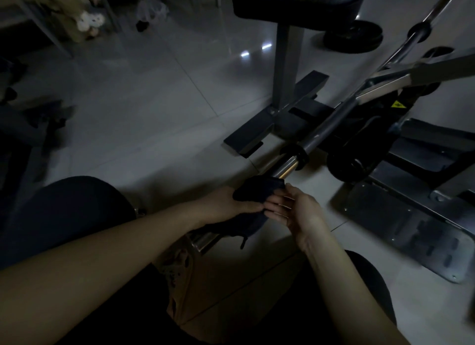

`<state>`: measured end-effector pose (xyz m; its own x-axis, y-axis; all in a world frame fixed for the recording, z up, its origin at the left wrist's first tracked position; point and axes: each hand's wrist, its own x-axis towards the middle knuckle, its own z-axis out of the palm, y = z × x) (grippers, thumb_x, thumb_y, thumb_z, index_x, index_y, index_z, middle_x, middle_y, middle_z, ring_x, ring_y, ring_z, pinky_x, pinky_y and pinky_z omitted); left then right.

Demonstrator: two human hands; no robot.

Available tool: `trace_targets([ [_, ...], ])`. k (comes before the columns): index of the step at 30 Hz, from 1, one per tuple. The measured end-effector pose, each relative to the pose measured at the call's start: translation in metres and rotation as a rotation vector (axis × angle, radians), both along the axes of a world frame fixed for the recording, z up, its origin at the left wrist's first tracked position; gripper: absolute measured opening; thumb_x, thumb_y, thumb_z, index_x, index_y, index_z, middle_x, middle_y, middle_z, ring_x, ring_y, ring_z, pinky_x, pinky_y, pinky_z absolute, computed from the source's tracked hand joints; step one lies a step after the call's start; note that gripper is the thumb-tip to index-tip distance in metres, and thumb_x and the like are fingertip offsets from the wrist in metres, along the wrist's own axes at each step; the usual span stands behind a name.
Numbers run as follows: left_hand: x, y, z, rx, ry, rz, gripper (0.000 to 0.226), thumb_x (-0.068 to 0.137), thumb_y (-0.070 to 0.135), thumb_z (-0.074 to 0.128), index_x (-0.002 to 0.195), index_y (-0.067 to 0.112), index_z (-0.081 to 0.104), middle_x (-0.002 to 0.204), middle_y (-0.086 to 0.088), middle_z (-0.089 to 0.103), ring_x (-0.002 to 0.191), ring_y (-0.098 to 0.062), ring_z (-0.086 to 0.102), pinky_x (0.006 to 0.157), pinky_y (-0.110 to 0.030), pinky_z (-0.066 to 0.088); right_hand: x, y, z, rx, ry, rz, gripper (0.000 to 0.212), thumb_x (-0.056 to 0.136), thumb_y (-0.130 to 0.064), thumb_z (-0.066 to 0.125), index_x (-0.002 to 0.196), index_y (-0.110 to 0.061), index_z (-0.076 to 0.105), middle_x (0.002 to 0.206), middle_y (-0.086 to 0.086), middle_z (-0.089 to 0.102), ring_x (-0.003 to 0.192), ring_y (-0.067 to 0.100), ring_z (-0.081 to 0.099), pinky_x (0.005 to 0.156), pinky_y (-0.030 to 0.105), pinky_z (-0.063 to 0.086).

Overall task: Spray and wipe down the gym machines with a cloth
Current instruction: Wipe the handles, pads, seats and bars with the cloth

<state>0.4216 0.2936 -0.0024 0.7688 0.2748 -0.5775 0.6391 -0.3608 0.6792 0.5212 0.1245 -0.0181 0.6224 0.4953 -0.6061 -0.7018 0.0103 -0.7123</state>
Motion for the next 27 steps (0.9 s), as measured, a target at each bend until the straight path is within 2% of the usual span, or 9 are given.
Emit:
trace_targets([
  [4,-0.024,-0.002,0.006,0.092,-0.02,0.016,0.053,0.088,0.07,0.059,0.121,0.03,0.068,0.105,0.007,0.076,0.09,-0.009,0.072,0.082,-0.024,0.057,-0.008,0.003,-0.001,0.037,-0.033,0.056,0.024,0.102,-0.018,0.06,0.119,0.0,0.063,0.1,0.018,0.072,0.087,0.029,0.074,0.078,0.038,0.065],
  [8,-0.016,-0.016,0.009,0.329,-0.067,0.001,0.054,0.097,0.07,0.041,0.094,0.024,0.069,0.079,0.002,0.072,0.067,-0.008,0.068,0.066,-0.033,0.054,-0.005,0.007,0.001,-0.016,-0.121,0.101,0.028,0.097,-0.02,0.07,0.113,0.001,0.064,0.099,0.019,0.071,0.084,0.027,0.071,0.079,0.038,0.063],
  [11,0.011,-0.025,0.007,0.449,-0.134,-0.029,0.046,0.102,0.065,0.036,0.089,0.029,0.061,0.074,0.007,0.065,0.063,-0.007,0.062,0.053,-0.024,0.043,-0.002,0.011,-0.002,-0.039,-0.132,0.083,0.03,0.098,-0.024,0.069,0.112,0.003,0.064,0.106,0.026,0.072,0.081,0.027,0.071,0.073,0.038,0.064],
  [13,0.027,-0.027,0.005,0.452,-0.172,-0.053,0.042,0.103,0.063,0.034,0.096,0.032,0.062,0.079,0.01,0.067,0.067,-0.004,0.063,0.056,-0.023,0.046,0.003,0.014,-0.008,-0.051,-0.126,0.053,0.038,0.1,-0.026,0.066,0.118,0.007,0.062,0.11,0.029,0.071,0.084,0.03,0.072,0.072,0.041,0.065],
  [16,0.041,-0.023,-0.005,0.423,-0.141,-0.02,0.059,0.101,0.068,0.028,0.109,0.024,0.067,0.093,0.003,0.072,0.079,-0.012,0.068,0.073,-0.035,0.058,0.012,0.015,-0.014,-0.035,-0.139,-0.006,0.038,0.101,-0.027,0.065,0.119,0.006,0.06,0.107,0.027,0.072,0.081,0.026,0.073,0.072,0.04,0.065],
  [18,0.05,-0.019,-0.011,0.437,-0.11,-0.016,0.061,0.1,0.069,0.025,0.113,0.023,0.063,0.097,0.003,0.069,0.083,-0.011,0.066,0.076,-0.033,0.055,0.016,0.017,-0.015,-0.047,-0.168,-0.065,0.031,0.1,-0.027,0.065,0.112,0.001,0.061,0.099,0.021,0.073,0.076,0.022,0.073,0.067,0.035,0.064],
  [21,0.07,-0.02,-0.019,0.306,-0.218,0.032,0.068,0.094,0.076,0.025,0.121,0.024,0.06,0.113,0.0,0.068,0.099,-0.012,0.065,0.095,-0.029,0.05,0.025,0.02,-0.019,-0.069,-0.257,-0.148,0.021,0.1,-0.021,0.063,0.098,0.0,0.057,0.086,0.02,0.065,0.072,0.024,0.067,0.061,0.032,0.06],
  [24,0.076,-0.02,-0.019,0.209,-0.251,0.077,0.045,0.097,0.064,0.033,0.11,0.029,0.059,0.103,0.002,0.068,0.087,0.001,0.062,0.08,-0.009,0.043,0.032,0.021,-0.015,-0.076,-0.375,-0.182,0.021,0.1,-0.01,0.061,0.088,0.006,0.054,0.077,0.018,0.065,0.066,0.025,0.064,0.056,0.031,0.057],
  [27,0.091,-0.003,-0.001,0.173,-0.383,0.029,0.068,0.089,0.081,0.022,0.117,0.032,0.06,0.105,0.007,0.068,0.092,0.001,0.064,0.092,-0.026,0.049,0.039,0.023,0.008,-0.118,-0.484,-0.297,0.018,0.099,-0.009,0.062,0.085,0.001,0.056,0.077,0.018,0.067,0.065,0.024,0.066,0.06,0.036,0.057],
])
